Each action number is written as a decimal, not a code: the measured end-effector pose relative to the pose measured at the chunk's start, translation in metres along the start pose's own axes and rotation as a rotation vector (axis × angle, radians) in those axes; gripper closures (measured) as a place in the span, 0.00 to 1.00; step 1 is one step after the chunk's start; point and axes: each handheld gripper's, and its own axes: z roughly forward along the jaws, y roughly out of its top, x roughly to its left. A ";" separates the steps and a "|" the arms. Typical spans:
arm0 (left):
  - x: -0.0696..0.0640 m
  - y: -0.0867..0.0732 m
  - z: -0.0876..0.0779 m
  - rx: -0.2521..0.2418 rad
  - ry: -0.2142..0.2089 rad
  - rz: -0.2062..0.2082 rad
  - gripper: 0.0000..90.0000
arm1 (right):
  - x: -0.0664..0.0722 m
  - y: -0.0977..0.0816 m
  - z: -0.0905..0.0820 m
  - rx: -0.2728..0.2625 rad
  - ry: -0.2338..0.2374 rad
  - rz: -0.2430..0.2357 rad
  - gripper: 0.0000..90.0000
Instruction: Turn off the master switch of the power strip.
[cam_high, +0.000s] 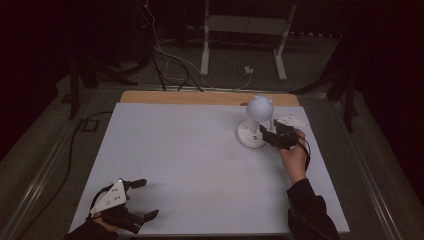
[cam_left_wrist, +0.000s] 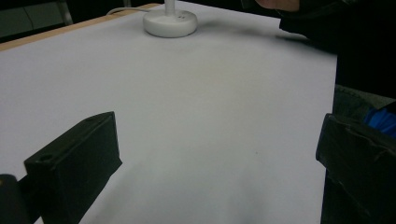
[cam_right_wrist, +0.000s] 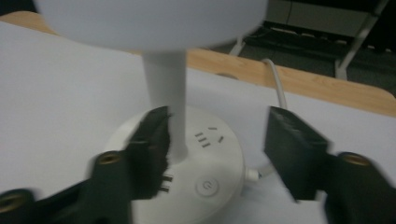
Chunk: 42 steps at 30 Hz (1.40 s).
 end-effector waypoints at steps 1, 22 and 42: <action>0.000 0.000 0.000 0.000 0.000 0.001 0.00 | 0.000 0.000 -0.001 -0.006 0.015 0.007 0.24; 0.000 0.001 0.000 -0.008 -0.010 0.001 0.00 | 0.018 -0.020 -0.044 0.034 0.240 0.022 0.02; -0.001 0.001 0.000 -0.007 -0.012 0.003 0.00 | 0.050 -0.050 -0.077 0.079 0.394 -0.086 0.02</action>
